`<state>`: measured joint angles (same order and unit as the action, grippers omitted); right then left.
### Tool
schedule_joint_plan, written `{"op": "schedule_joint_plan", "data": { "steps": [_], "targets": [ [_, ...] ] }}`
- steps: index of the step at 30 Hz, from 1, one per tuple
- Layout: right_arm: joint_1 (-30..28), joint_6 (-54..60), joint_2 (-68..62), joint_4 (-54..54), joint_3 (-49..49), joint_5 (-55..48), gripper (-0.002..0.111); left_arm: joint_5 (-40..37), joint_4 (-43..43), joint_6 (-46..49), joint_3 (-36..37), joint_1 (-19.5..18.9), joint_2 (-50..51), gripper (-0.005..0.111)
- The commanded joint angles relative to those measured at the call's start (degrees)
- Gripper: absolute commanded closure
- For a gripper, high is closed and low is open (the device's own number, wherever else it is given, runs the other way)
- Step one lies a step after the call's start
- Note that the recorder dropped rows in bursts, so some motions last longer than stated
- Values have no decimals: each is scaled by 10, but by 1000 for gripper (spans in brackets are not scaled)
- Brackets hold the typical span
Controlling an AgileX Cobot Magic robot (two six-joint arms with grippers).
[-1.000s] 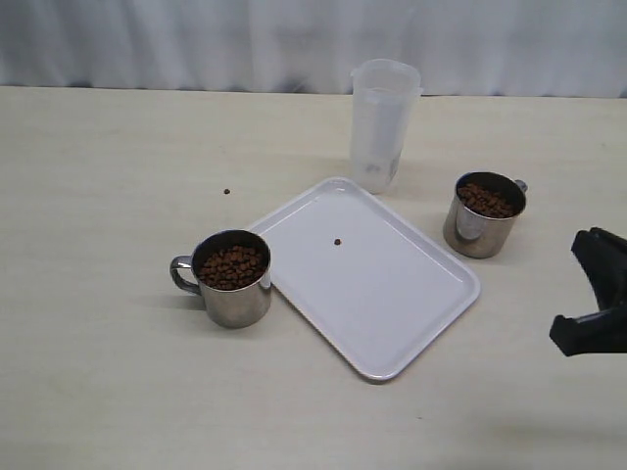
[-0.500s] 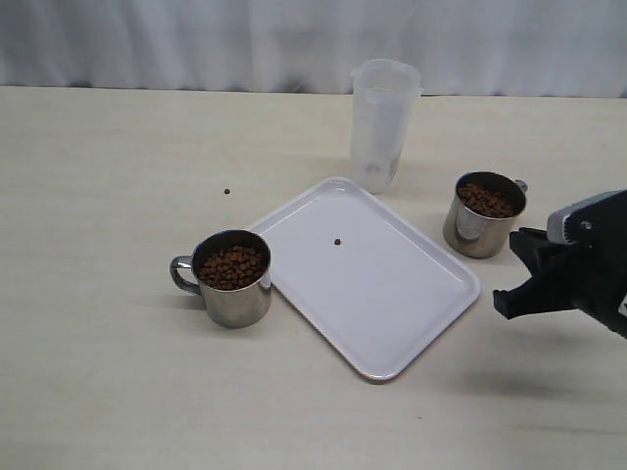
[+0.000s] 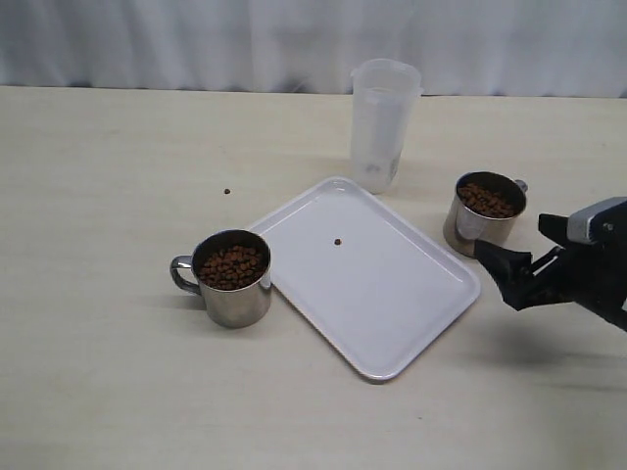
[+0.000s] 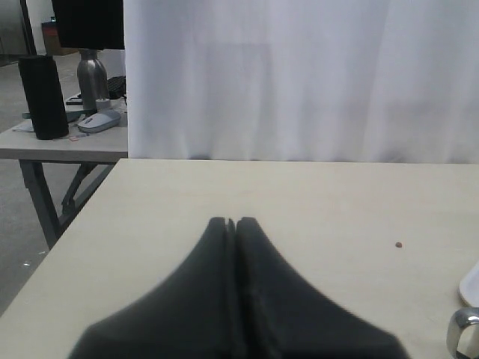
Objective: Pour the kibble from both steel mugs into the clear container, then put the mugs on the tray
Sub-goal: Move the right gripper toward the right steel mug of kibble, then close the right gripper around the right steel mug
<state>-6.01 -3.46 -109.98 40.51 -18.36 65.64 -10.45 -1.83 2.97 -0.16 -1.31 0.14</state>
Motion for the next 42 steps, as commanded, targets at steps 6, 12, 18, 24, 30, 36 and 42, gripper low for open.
{"op": "schedule_joint_plan", "data": {
  "steps": [6,12,18,24,30,36,42],
  "targets": [
    [-5,1,-50,54,-53,28,1,4,-3,-1,2,3,-1,107],
    [-5,28,-99,54,-86,32,1,4,-3,-1,2,3,-1,107],
    [-5,28,-124,54,-118,37,1,4,-3,-1,2,3,-1,107],
    [-5,25,-145,54,-146,43,1,4,-3,-1,2,3,-1,107],
    [-5,25,-171,67,-175,43,1,4,-3,-1,2,3,-1,107],
    [-5,25,-185,85,-191,43,1,4,-3,-1,2,3,-1,107],
    [-5,4,-187,93,-207,43,1,4,-3,-1,2,3,-1,107]
  ]
}}
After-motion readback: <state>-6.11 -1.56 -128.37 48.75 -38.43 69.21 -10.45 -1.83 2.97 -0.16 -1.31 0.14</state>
